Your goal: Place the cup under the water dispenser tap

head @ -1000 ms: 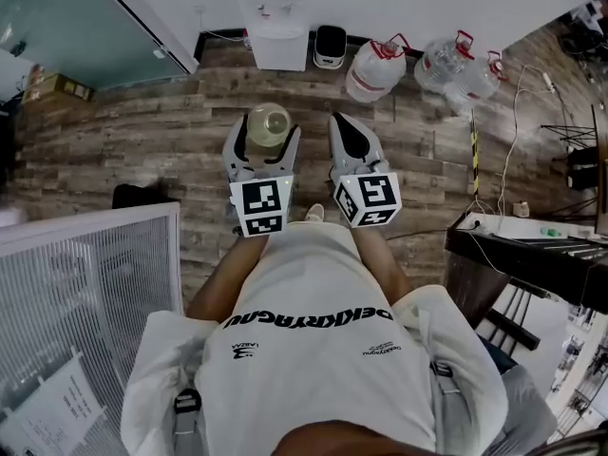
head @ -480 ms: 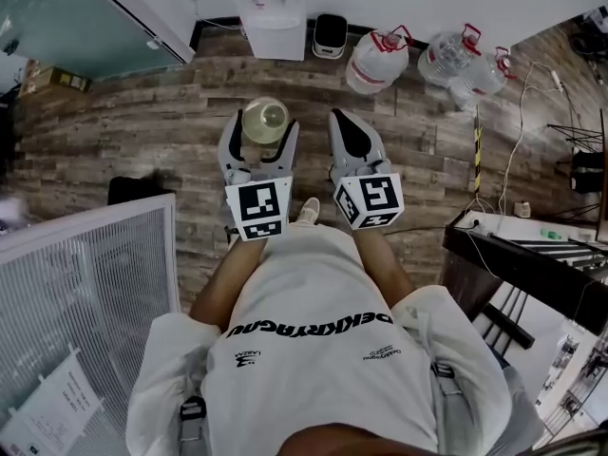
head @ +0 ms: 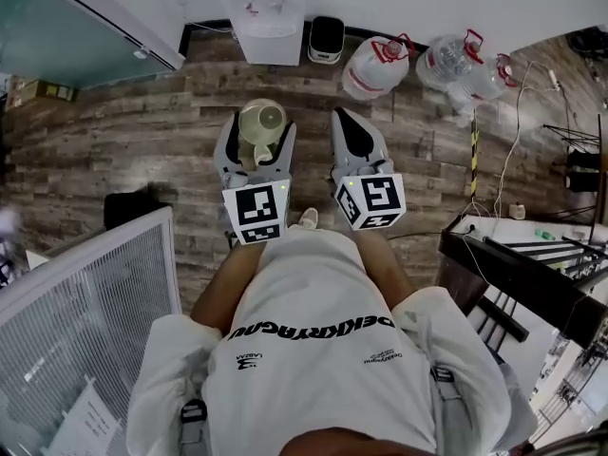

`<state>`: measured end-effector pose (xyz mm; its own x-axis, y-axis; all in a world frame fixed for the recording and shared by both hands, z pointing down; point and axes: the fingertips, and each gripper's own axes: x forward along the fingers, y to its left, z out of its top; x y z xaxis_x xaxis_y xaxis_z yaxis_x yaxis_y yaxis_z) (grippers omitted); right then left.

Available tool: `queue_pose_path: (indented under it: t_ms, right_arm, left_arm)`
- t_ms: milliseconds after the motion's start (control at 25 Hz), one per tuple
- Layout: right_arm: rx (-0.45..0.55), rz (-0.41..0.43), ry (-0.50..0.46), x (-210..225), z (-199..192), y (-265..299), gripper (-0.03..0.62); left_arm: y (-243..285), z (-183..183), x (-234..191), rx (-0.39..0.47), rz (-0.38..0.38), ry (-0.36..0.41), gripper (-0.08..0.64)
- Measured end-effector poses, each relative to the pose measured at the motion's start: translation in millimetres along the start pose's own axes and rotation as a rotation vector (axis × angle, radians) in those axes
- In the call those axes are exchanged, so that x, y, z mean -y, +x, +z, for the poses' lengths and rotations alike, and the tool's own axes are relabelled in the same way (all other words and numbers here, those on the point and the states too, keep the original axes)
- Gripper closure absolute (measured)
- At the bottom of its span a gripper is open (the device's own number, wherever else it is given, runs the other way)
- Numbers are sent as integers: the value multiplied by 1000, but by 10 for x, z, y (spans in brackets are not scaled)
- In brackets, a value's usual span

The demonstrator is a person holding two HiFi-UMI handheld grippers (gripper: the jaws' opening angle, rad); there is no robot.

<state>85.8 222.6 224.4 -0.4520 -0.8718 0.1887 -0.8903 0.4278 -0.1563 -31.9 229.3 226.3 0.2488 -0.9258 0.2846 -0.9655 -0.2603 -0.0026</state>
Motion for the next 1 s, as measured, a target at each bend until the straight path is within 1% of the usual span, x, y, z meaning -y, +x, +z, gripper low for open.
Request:
queue_pose_path:
  t_ms: [280,480,800,1000]
  right_arm:
    - [-5,-44,-24,45,336,935,594]
    - [-17,-97,-25,86,487,1481,594]
    - [-43,-146,-40,154,484,2114,594]
    - [-46,-162,-40,210,437,2388,594]
  left_arm:
    - [783,326,-527,-11,-56,-4,192]
    - [1255,440,-832,-35,-111,-2,192]
    - [1850,327,-1122,-83,-188,-9,192]
    - [2105,244,-1168,-98,-216,-9,192]
